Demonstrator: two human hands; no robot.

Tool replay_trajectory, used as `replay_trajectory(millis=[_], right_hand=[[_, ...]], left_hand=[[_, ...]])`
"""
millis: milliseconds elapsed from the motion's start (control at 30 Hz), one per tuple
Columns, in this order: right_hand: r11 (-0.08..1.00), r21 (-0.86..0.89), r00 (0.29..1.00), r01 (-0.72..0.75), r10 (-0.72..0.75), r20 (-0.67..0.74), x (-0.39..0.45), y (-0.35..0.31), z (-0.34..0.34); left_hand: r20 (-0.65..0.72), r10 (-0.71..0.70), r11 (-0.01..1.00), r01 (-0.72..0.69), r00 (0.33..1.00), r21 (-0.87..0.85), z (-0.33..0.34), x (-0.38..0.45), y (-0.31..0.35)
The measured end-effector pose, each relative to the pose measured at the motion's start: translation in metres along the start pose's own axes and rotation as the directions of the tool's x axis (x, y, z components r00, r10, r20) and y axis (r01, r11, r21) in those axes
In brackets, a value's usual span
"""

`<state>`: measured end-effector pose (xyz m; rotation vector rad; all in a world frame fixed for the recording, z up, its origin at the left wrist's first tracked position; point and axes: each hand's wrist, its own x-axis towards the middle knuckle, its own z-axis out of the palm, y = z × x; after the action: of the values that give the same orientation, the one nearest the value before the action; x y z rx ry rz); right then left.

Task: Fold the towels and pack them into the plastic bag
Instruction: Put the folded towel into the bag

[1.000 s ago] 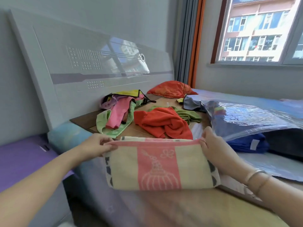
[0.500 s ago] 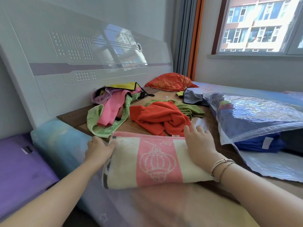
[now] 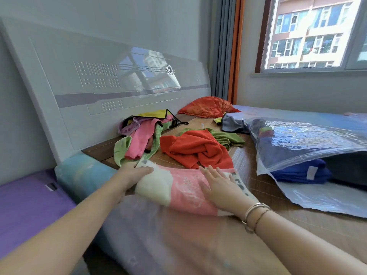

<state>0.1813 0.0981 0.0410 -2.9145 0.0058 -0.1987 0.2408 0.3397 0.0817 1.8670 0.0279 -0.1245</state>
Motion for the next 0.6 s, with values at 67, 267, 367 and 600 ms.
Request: replay_trajectory(millis=[67,267,367,600], right_hand=[[0.984,0.179,0.989,0.001,0.026,-0.146,-0.009,0.010,-0.015],[0.757,0.652,0.891,0.036,0.271,-0.364,-0.037,0.029,-0.059],[0.757,0.653,0.909,0.016,0.261,-0.324,-0.050,0.037,-0.055],[0.775,0.593,0.939,-0.219,0.332,-0.088,-0.056,0.053,-0.024]], left_hand=[[0.046,0.071,0.996,-0.069,0.996,-0.050,0.012,-0.007,0.035],[0.259,0.081,0.997,-0.083,0.962,-0.003,0.111,-0.030,0.079],[0.412,0.015,0.999,-0.032,0.911,0.034,0.156,-0.042,0.063],[-0.033,0.329,0.937,-0.322,0.944,0.132,0.140,-0.033,0.029]])
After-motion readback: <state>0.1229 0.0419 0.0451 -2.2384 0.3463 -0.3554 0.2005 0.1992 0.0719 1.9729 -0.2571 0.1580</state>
